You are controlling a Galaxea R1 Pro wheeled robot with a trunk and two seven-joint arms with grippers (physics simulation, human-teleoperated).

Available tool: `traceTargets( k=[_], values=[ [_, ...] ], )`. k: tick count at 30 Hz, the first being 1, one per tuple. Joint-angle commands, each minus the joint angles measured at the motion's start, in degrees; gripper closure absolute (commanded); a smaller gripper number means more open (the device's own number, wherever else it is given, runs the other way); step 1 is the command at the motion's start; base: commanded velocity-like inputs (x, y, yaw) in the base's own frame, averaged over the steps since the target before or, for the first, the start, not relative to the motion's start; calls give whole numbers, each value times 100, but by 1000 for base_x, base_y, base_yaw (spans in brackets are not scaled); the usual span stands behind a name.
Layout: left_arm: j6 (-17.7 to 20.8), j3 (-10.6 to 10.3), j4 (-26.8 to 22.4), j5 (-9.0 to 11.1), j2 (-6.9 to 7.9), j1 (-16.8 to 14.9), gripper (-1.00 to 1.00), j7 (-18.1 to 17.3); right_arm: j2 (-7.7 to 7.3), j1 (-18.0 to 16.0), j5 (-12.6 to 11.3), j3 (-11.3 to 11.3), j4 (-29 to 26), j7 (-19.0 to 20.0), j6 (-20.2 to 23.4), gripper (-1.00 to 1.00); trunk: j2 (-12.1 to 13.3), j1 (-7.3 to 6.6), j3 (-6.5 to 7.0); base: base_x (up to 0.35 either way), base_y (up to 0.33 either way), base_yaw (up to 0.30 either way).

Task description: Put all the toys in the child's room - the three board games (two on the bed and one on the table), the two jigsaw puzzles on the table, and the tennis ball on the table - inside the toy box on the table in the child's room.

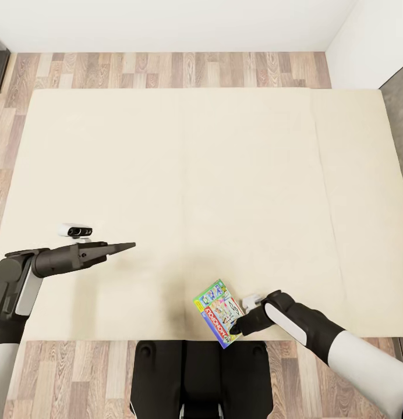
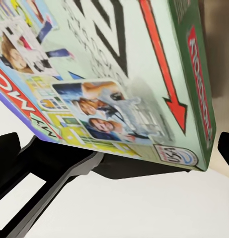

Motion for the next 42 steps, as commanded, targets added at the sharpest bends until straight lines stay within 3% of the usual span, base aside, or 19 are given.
traceTargets(
  k=[1,16,24,39,42],
  values=[
    [61,-2,-1,-3,2,-2,-100,-21,-4,-6,37,15,-5,34,11,-100,-9,4,-6,0,0,0],
    [61,4,-1,-3,2,-2,-100,-21,64,-6,37,8,-6,43,15,-100,-9,4,-6,0,0,0],
    [61,5,-1,-3,2,-2,-100,-21,185,-6,37,12,-4,44,14,-100,-9,4,-6,0,0,0],
    [61,5,-1,-3,7,-2,-100,-21,230,-6,37,7,-4,38,12,-100,-9,4,-6,0,0,0],
    [61,5,-1,-3,6,-2,-100,-21,302,-6,37,7,8,42,11,-100,-9,4,-6,0,0,0]
  ],
)
